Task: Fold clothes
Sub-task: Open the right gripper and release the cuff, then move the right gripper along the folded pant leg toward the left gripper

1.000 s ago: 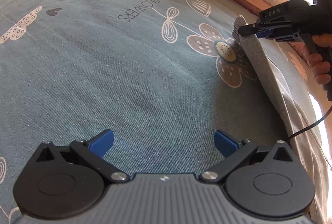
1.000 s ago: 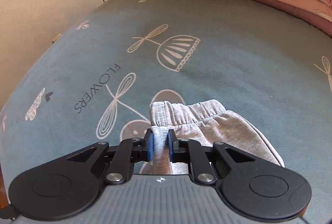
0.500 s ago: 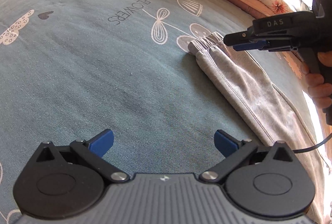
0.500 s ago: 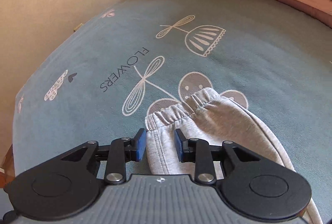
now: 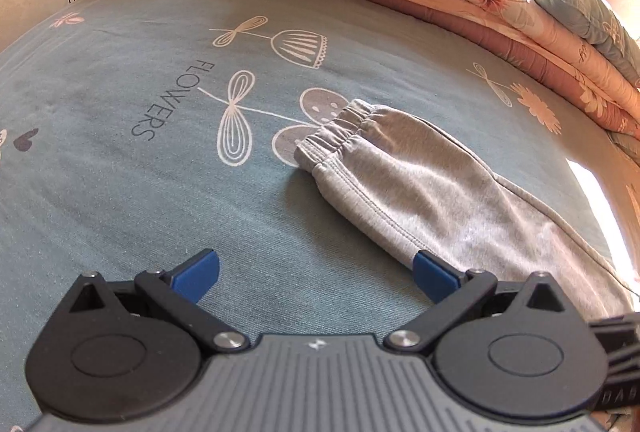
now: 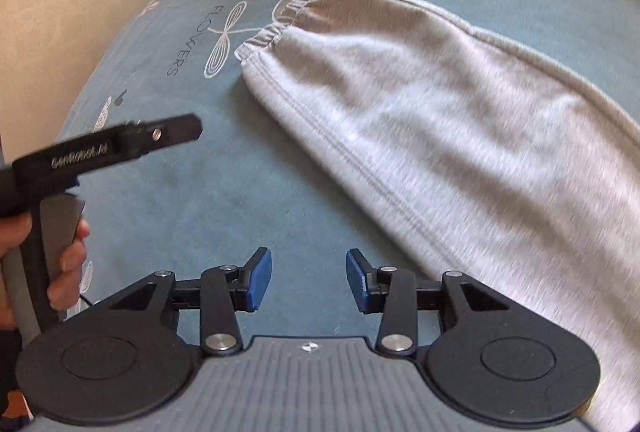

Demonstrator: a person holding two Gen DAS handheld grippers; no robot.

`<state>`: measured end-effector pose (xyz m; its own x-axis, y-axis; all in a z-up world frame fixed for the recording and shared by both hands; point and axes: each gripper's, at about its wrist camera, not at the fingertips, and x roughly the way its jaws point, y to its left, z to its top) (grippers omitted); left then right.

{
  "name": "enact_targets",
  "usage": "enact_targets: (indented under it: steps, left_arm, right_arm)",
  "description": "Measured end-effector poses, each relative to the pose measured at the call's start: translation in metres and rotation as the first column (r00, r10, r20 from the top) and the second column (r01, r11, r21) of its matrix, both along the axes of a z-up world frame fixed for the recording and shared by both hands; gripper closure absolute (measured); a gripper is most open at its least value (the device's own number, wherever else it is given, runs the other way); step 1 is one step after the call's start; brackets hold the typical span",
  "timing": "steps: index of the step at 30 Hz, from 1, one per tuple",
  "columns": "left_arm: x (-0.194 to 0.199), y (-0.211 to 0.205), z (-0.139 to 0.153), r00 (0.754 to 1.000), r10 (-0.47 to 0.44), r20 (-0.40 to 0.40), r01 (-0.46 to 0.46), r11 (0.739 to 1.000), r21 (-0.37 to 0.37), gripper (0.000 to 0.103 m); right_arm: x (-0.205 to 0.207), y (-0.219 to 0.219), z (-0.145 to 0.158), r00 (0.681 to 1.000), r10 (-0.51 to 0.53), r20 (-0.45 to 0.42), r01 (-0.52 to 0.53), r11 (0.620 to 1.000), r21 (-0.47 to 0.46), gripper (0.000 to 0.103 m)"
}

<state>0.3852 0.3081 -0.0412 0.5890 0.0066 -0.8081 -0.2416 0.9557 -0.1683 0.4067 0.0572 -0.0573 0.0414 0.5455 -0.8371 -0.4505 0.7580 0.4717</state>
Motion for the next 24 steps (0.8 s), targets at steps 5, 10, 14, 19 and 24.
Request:
enact_targets:
  steps: [5,10,14,19,24]
  left_arm:
    - [0.021,-0.03,0.012,0.996,-0.091,0.005,0.091,0.996,0.007,0.001]
    - [0.038,-0.067,0.019,0.989,-0.144,0.035,0.143,0.99,0.009,0.001]
    - [0.045,-0.097,0.02,0.981,-0.184,0.057,0.184,0.983,0.0,0.001]
    - [0.046,-0.136,0.018,0.963,-0.267,0.036,0.267,0.964,0.003,0.001]
    - [0.04,-0.166,0.011,0.932,-0.36,-0.029,0.361,0.932,0.033,0.001]
  right_arm:
    - [-0.045,-0.007,0.004,0.998,0.042,-0.051,-0.037,0.996,0.078,0.051]
    - [-0.066,-0.033,0.018,0.997,0.063,0.033,-0.065,0.996,0.062,0.047]
    - [-0.064,-0.075,0.019,0.999,-0.026,0.036,0.025,0.999,0.038,0.044]
    - [-0.061,-0.121,0.017,0.99,-0.132,0.05,0.133,0.991,-0.008,0.044]
    - [-0.066,-0.158,0.015,0.97,-0.234,0.067,0.238,0.969,-0.069,0.044]
